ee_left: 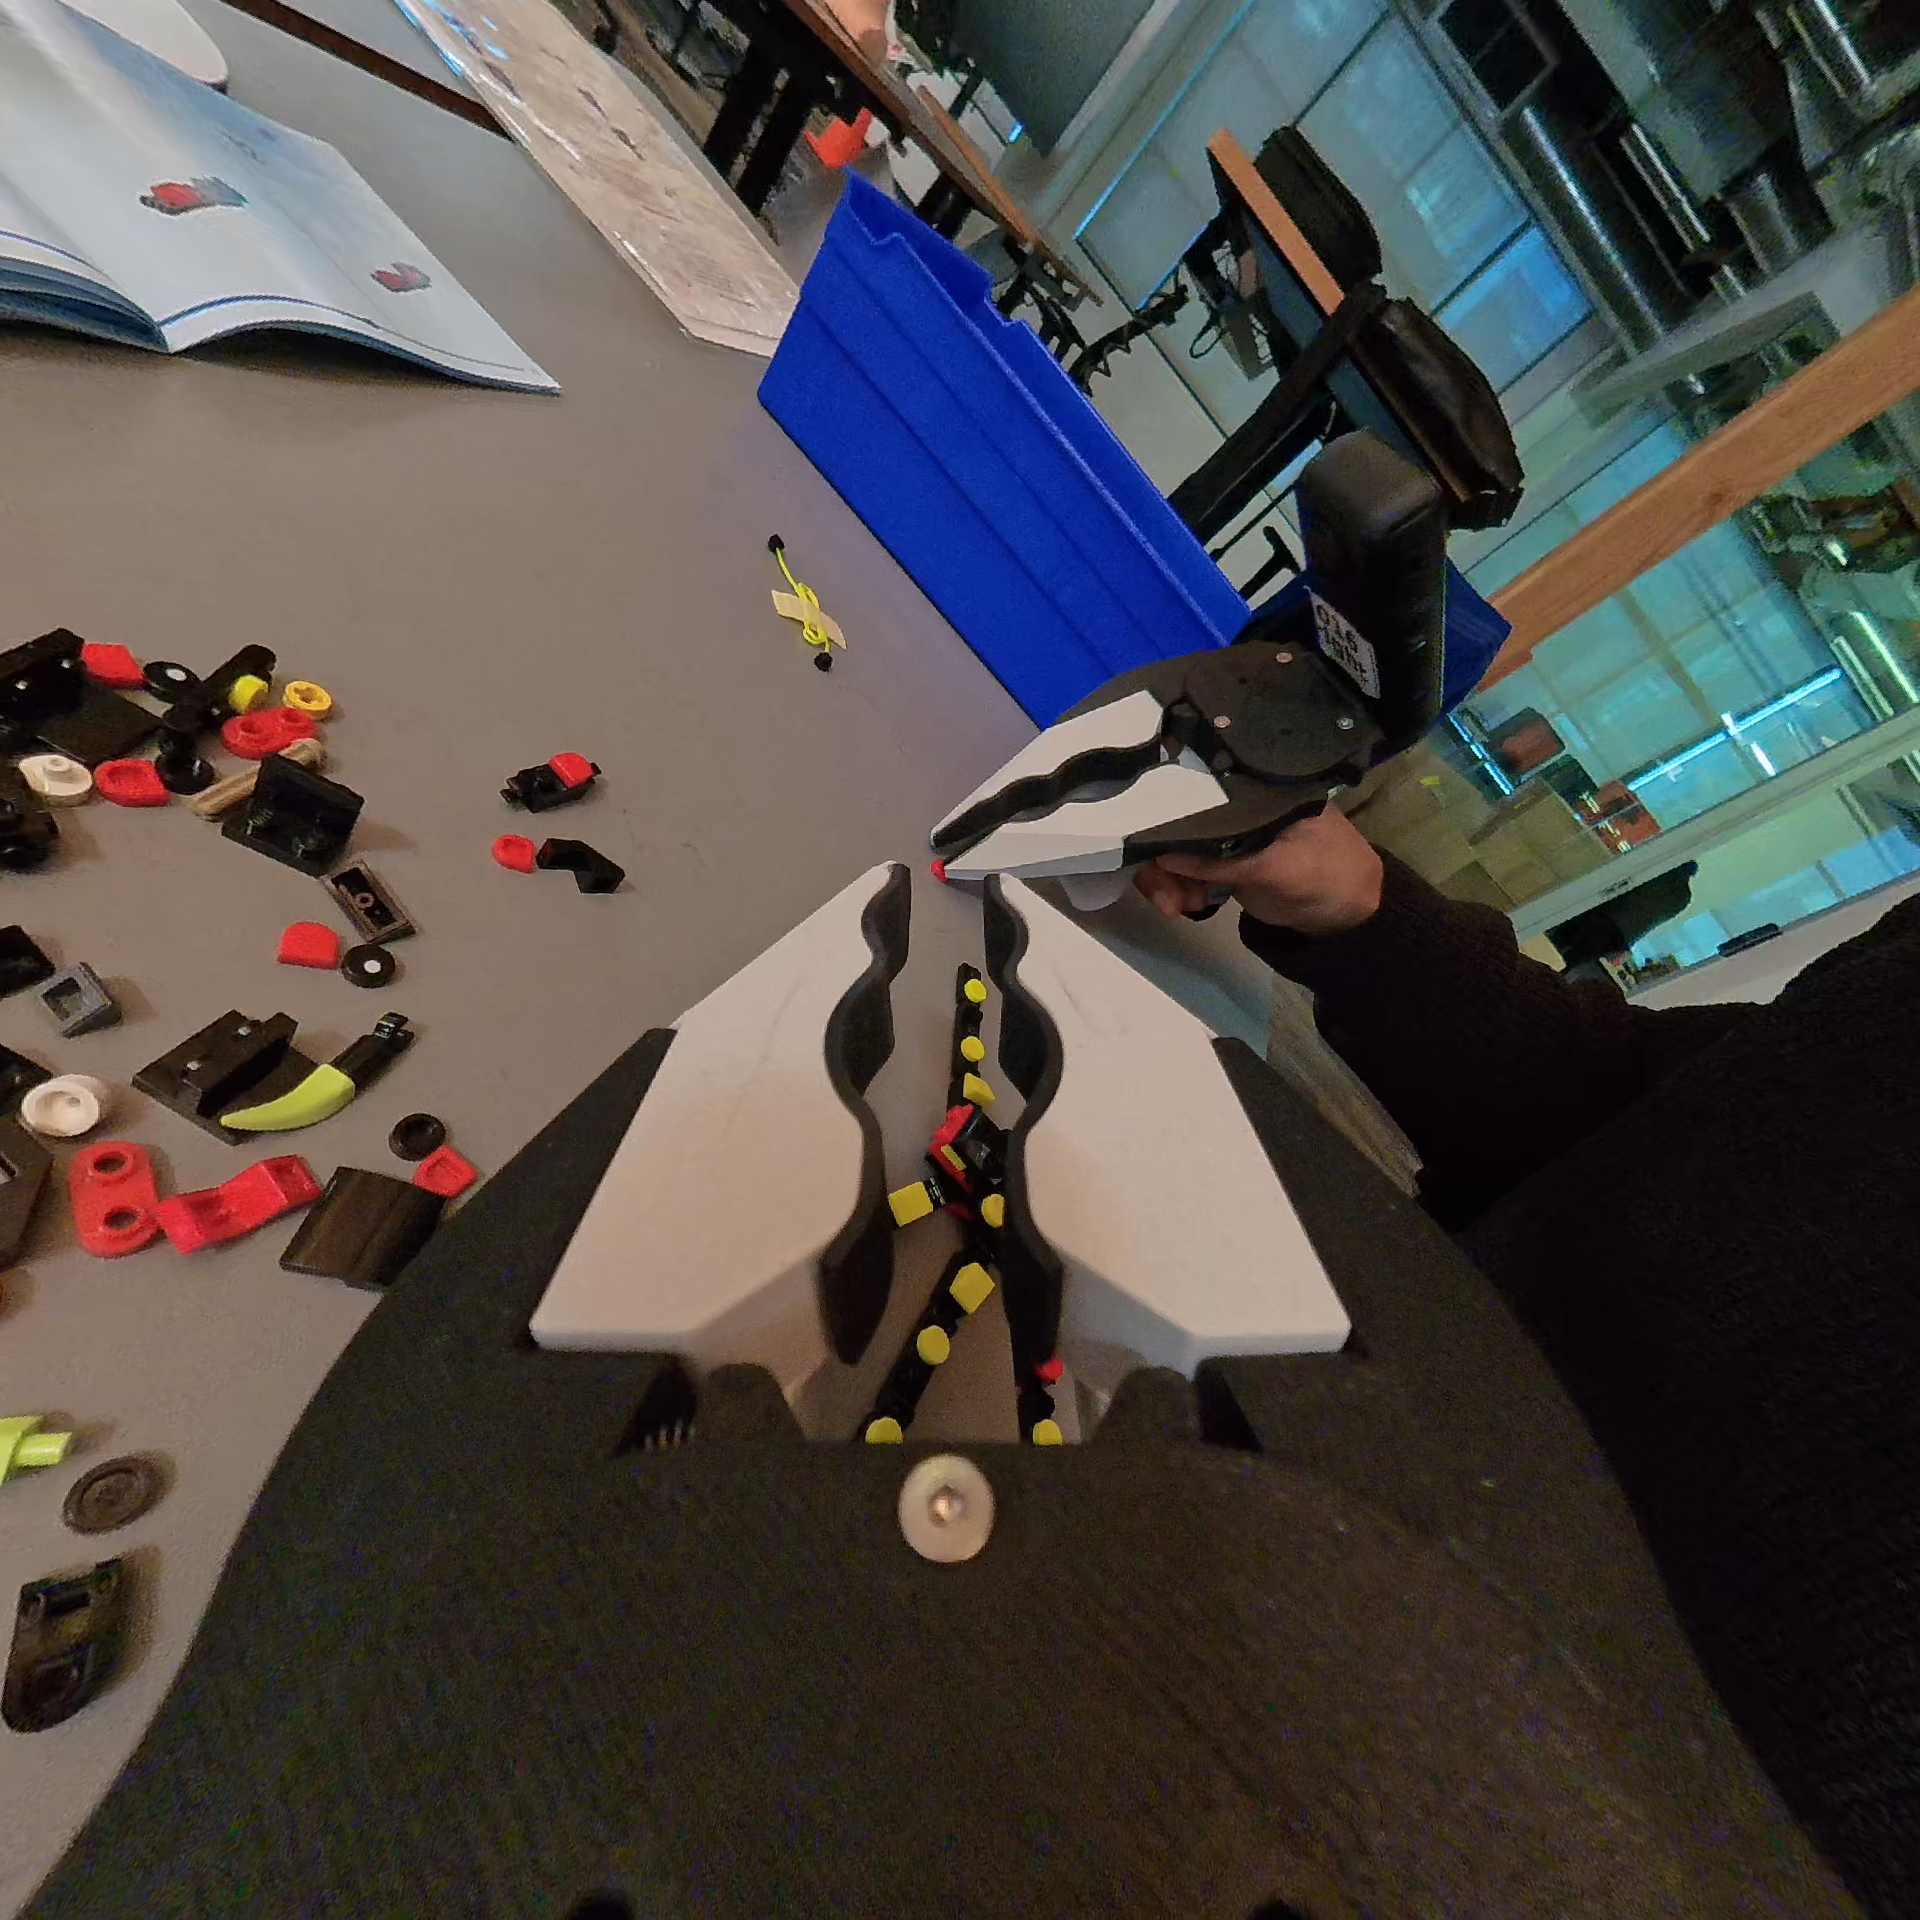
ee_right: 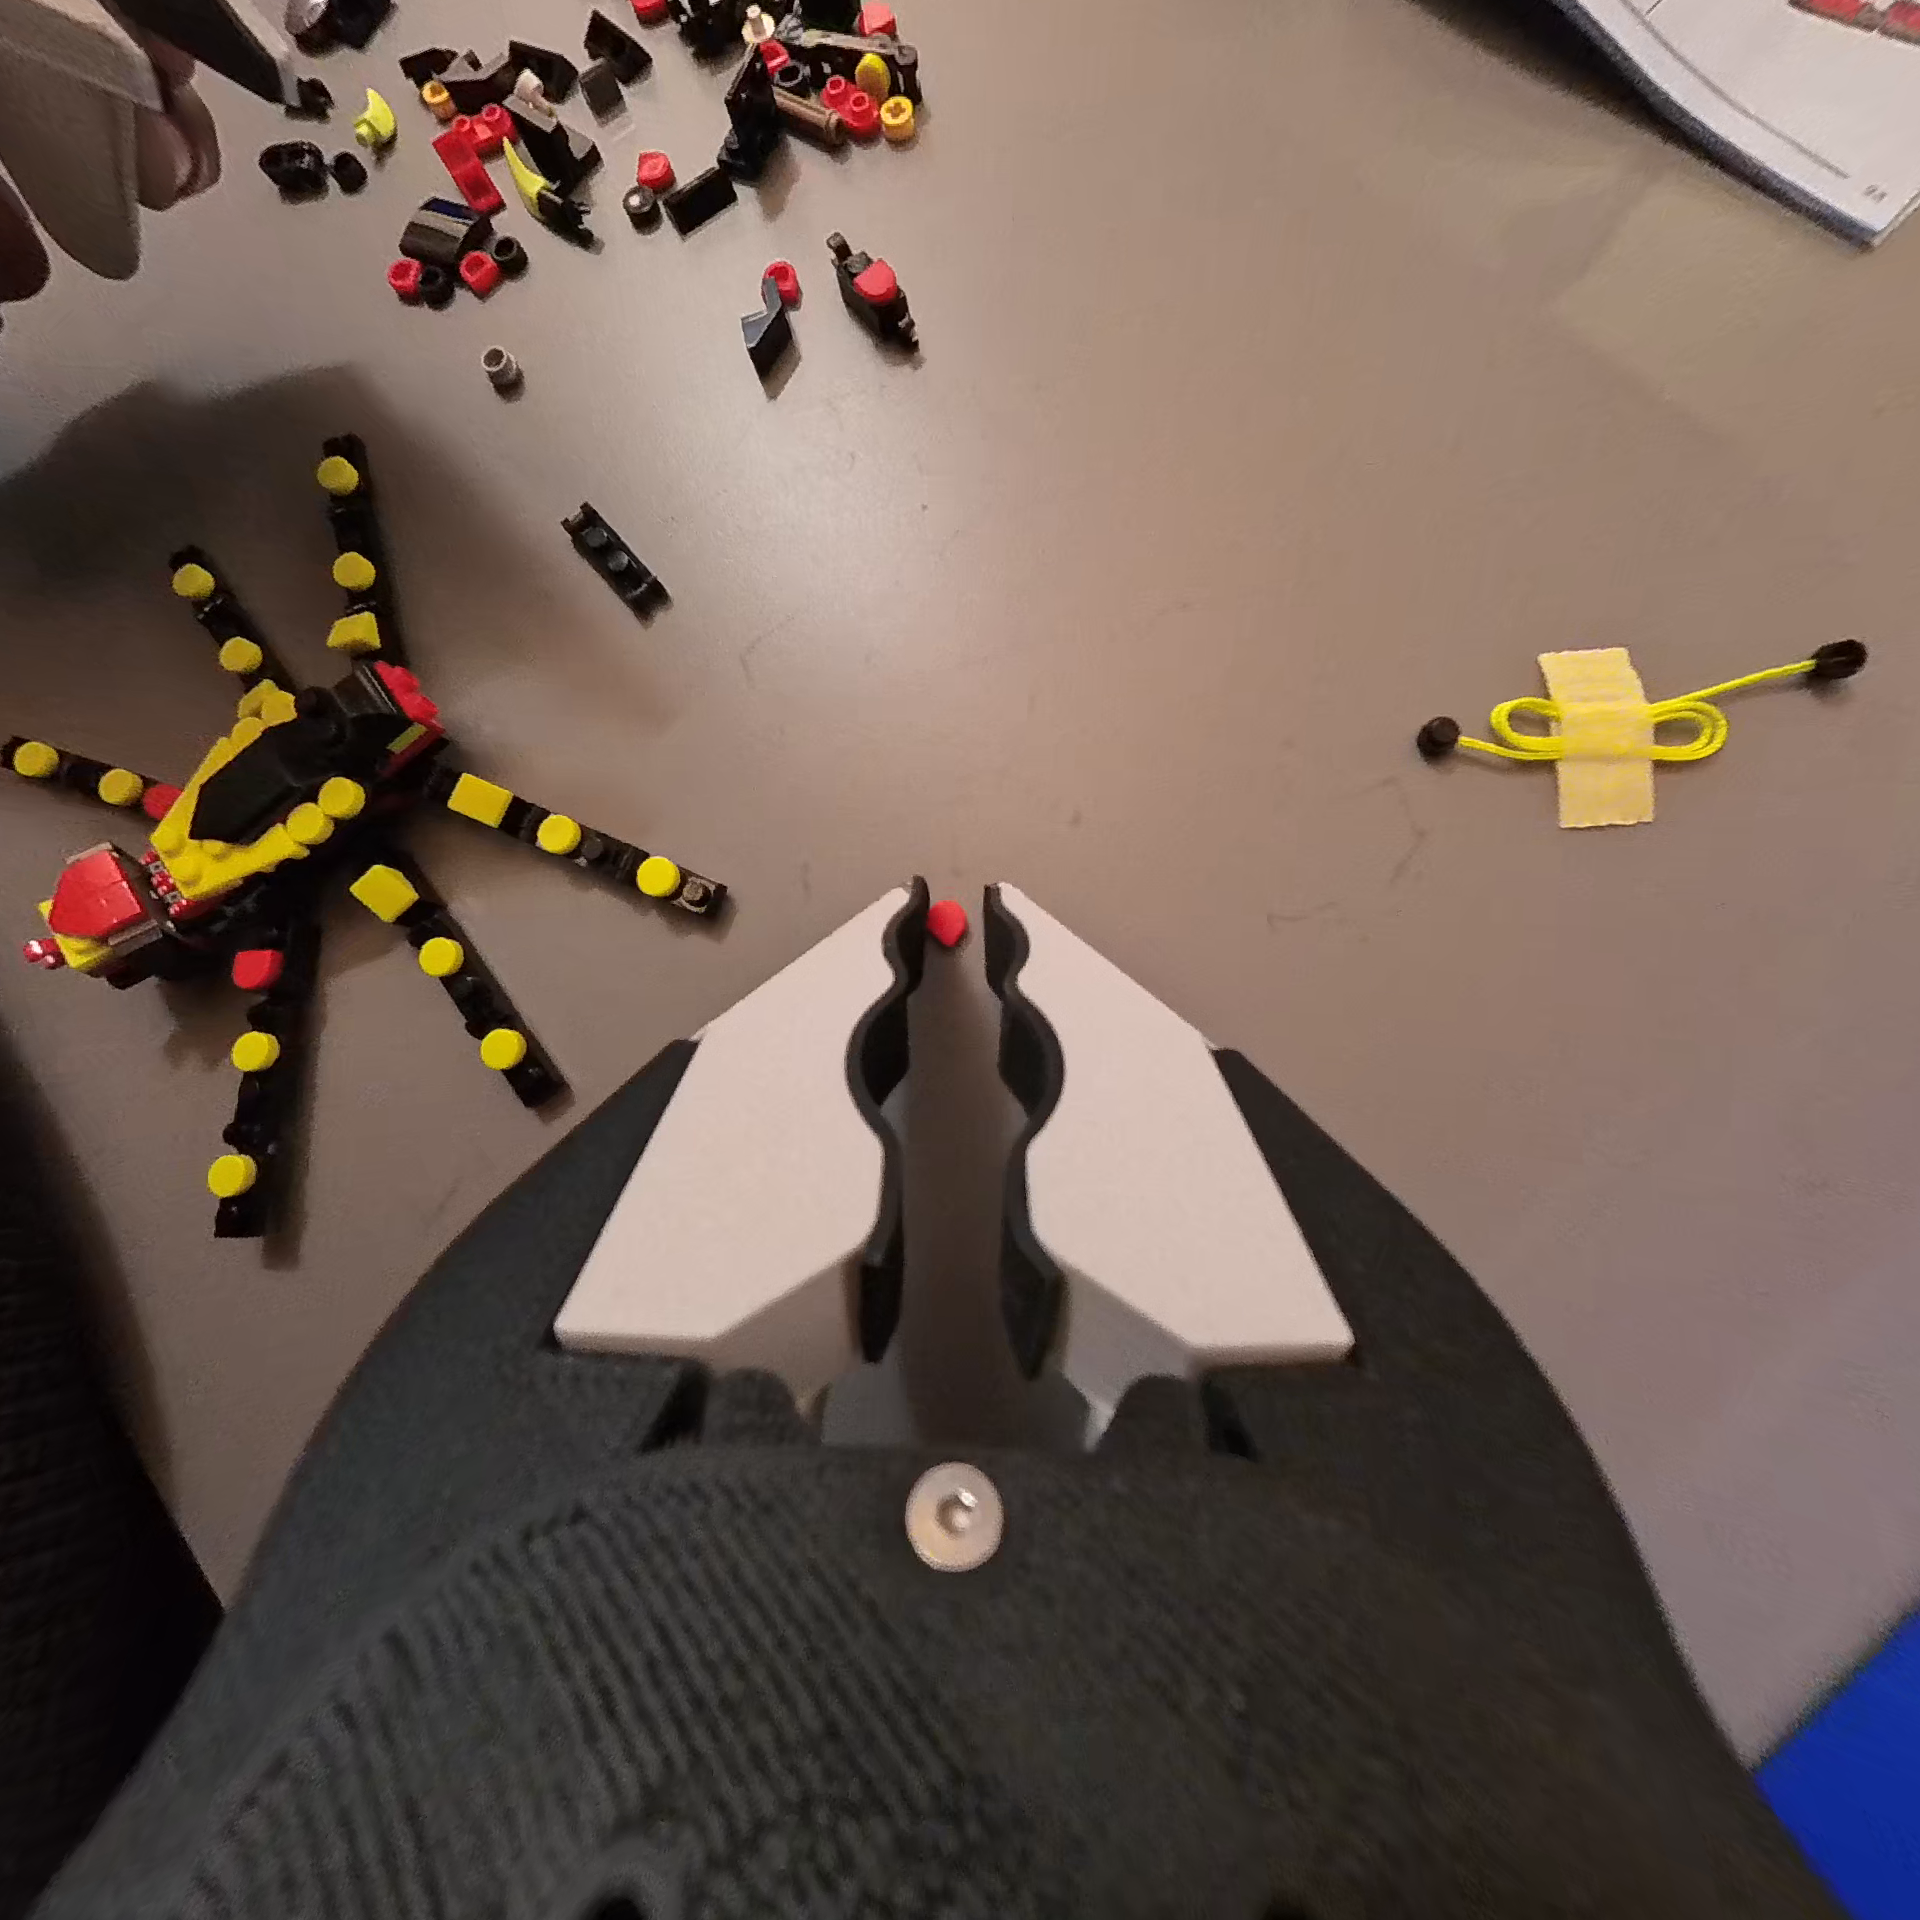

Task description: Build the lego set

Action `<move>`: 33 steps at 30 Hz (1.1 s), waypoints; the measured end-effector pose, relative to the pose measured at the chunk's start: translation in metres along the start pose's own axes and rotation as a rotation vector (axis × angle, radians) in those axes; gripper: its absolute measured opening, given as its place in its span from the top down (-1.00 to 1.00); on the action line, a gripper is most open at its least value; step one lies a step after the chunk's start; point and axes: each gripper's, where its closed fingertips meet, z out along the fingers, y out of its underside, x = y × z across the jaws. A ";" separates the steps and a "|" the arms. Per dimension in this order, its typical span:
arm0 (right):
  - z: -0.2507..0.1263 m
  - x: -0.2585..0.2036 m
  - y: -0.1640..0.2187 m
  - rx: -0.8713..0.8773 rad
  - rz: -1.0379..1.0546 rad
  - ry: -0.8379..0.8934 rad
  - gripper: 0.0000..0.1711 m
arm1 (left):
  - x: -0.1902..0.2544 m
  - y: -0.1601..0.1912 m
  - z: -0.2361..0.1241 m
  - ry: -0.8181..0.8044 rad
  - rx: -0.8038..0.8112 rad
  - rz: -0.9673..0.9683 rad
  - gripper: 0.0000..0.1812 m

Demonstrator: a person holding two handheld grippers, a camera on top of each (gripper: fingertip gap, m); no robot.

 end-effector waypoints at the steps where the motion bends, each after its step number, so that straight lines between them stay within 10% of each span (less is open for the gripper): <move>1: 0.000 -0.001 -0.001 0.003 0.000 -0.001 0.89 | 0.000 0.000 0.000 0.000 0.000 0.000 0.86; 33: 0.006 -0.017 0.000 0.006 0.113 0.026 0.85 | -0.014 0.002 0.004 -0.012 -0.005 -0.061 0.87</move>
